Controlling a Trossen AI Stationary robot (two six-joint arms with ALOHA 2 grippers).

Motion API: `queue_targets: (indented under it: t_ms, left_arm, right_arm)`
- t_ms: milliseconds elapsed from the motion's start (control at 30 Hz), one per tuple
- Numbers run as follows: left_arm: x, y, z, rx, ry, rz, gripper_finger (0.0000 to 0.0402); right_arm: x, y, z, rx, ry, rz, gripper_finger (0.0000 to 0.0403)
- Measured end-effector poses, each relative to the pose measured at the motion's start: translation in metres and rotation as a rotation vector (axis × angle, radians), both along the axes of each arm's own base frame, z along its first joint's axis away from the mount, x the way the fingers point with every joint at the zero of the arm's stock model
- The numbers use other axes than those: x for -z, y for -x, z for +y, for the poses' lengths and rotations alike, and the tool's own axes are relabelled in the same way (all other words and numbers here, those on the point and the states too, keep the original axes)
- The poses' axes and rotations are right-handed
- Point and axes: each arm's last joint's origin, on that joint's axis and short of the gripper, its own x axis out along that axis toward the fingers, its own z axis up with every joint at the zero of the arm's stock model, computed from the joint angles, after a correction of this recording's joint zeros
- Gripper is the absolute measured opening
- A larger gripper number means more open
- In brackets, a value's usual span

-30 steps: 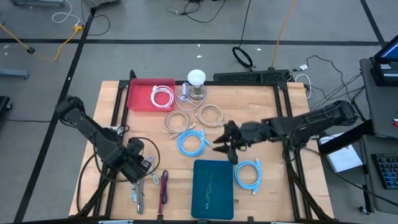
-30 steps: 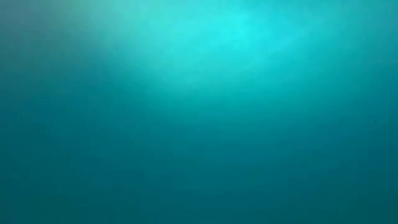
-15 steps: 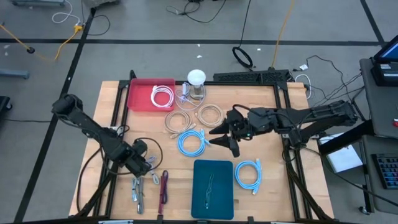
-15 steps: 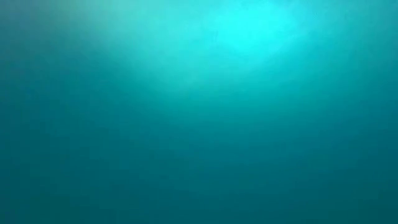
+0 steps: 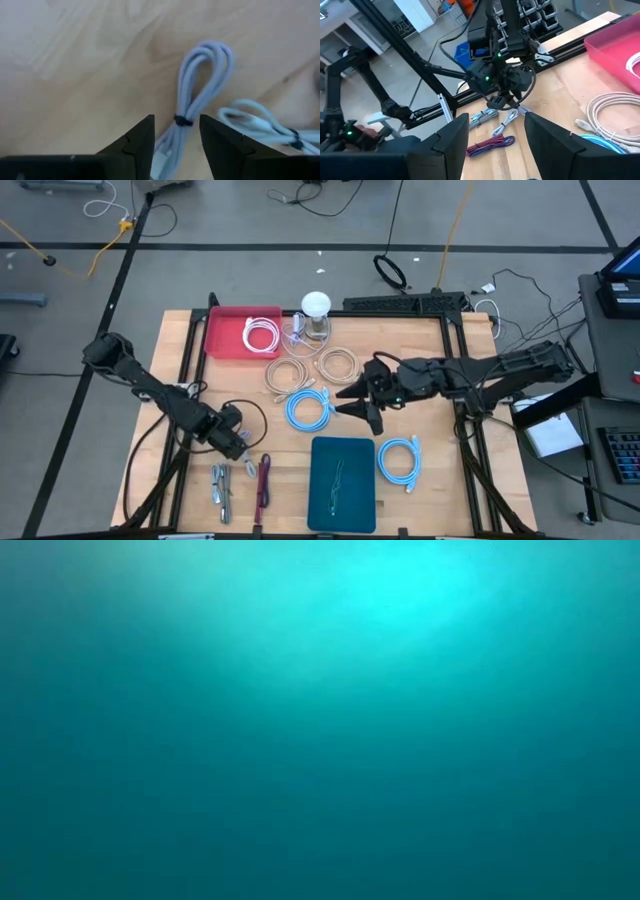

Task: Pick & Place USB Port
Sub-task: Put the purple USB cable into the blue bin

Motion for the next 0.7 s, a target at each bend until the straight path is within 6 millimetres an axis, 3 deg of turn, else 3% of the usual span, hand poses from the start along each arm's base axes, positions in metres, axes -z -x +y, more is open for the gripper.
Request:
queue_targets:
  t_ms: [133, 333, 533, 700]
  left_arm:
    - [0.004, 0.003, 0.002, -0.004, -0.008, 0.019, 0.0120]
    - [0.004, 0.003, 0.002, -0.026, 0.006, 0.022, 0.0015]
    - [0.000, 0.003, 0.002, -0.189, 0.009, 0.004, 0.0008]
    - [-0.036, -0.010, -0.001, -0.337, 0.011, -0.242, 0.0008]
  right_arm:
    - [0.000, 0.000, 0.002, -0.003, -0.016, 0.002, 0.0185]
    - [0.000, 0.001, 0.002, -0.008, -0.017, 0.002, 0.0185]
    - [0.001, 0.001, 0.004, -0.013, -0.013, 0.017, 0.0185]
    - [0.009, 0.004, 0.005, -0.014, 0.006, 0.094, 0.0185]
